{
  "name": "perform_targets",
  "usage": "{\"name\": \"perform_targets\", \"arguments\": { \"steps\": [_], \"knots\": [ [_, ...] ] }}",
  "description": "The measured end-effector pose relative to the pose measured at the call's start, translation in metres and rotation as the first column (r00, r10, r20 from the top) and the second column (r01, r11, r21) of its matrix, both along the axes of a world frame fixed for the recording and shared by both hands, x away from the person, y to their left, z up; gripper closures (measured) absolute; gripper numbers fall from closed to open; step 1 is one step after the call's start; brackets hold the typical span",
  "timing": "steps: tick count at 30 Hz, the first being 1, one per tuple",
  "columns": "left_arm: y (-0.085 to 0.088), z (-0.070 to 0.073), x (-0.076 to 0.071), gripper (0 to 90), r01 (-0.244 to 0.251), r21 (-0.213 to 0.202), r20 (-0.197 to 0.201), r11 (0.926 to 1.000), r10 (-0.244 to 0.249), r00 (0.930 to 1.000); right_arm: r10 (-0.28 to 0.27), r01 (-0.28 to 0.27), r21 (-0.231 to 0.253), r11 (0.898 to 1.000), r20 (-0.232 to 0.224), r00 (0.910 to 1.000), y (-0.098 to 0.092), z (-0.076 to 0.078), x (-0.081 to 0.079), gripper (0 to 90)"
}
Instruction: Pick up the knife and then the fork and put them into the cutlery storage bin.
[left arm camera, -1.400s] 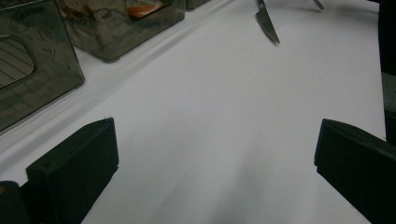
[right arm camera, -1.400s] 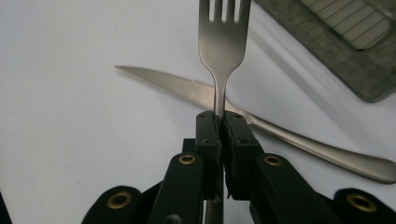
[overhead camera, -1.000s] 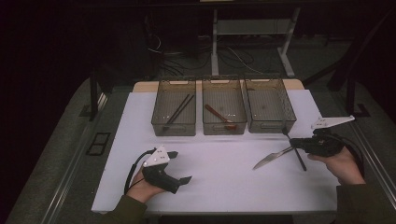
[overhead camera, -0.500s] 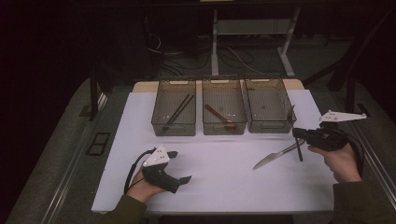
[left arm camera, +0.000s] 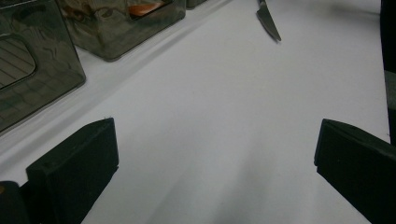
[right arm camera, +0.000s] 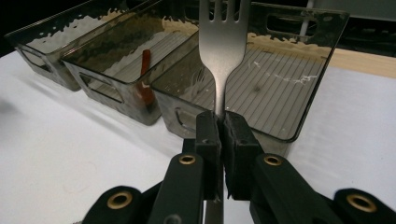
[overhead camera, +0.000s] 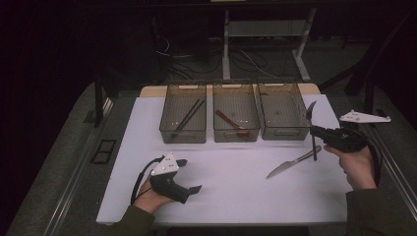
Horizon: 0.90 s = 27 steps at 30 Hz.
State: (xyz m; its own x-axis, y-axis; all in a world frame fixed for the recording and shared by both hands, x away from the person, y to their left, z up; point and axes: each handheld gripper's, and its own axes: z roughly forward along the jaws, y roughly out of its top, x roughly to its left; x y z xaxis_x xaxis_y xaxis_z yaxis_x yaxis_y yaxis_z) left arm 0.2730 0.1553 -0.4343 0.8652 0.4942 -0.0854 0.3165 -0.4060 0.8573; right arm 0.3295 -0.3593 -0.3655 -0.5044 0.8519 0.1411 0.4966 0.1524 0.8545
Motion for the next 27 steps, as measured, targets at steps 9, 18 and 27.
{"name": "perform_targets", "arguments": {
  "steps": [9, 18, 27],
  "knots": [
    [0.001, 0.001, 0.000, 0.0, 0.000, -0.003, -0.001, 1.0000, 0.000, 1.0000, -0.015, 0.015, -0.029, 0.999, 0.023, 0.9996, 0.006, 0.007, 0.017, 85.3],
    [0.000, 0.001, 0.000, 0.0, -0.001, -0.005, -0.002, 1.0000, 0.001, 1.0000, -0.024, 0.025, -0.031, 0.999, 0.028, 0.9993, 0.010, 0.024, 0.038, 85.3],
    [0.001, 0.001, 0.000, 0.0, -0.001, -0.013, -0.002, 0.9999, 0.001, 1.0000, -0.051, 0.053, -0.049, 0.997, 0.039, 0.9979, 0.016, 0.032, 0.067, 85.2]
  ]
}}
